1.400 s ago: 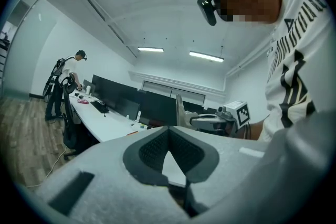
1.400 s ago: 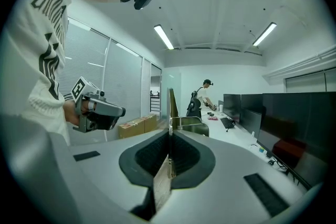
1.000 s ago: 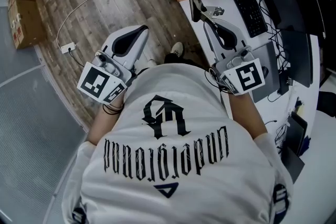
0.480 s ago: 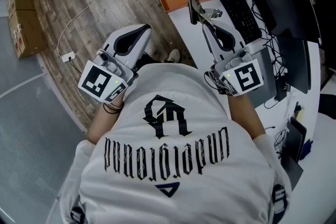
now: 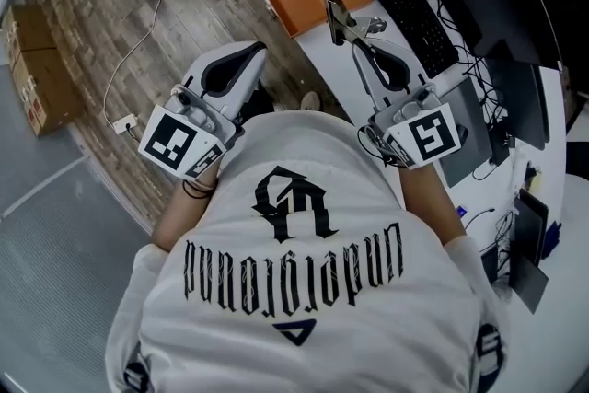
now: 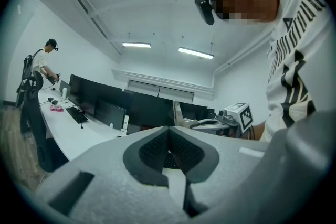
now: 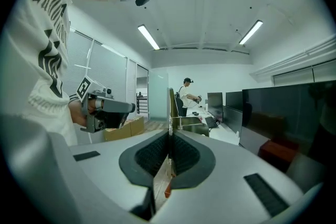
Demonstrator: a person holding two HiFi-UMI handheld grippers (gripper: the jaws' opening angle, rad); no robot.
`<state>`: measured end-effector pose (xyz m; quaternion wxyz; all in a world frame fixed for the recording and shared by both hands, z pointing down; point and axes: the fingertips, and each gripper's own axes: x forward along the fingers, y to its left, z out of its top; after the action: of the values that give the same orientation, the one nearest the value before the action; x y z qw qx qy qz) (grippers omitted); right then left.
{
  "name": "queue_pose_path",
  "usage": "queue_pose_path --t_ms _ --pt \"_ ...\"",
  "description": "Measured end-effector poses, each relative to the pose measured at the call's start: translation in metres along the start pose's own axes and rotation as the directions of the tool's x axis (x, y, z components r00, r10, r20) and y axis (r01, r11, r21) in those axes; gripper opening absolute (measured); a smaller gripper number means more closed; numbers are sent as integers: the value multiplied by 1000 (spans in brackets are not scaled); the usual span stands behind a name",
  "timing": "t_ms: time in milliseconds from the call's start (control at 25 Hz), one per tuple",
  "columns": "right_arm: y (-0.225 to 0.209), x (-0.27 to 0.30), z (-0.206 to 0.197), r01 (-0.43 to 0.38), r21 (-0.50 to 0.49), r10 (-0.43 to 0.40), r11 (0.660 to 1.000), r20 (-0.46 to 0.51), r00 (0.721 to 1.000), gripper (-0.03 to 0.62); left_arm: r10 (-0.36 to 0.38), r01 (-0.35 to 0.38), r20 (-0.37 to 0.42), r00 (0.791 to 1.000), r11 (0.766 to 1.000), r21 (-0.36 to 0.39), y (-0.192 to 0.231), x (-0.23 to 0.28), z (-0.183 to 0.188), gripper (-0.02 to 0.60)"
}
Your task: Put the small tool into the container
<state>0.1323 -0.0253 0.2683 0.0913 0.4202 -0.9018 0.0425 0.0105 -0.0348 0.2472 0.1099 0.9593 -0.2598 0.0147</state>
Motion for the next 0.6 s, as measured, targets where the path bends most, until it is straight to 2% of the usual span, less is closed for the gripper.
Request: queue_pose_path --t_ms 320,600 --pt "10 41 15 56 -10 -57 998 -7 998 15 -62 62 20 998 998 14 47 -12 20 12" --pt "32 86 32 96 -34 -97 995 -11 995 15 -102 101 38 994 995 22 92 -45 33 12"
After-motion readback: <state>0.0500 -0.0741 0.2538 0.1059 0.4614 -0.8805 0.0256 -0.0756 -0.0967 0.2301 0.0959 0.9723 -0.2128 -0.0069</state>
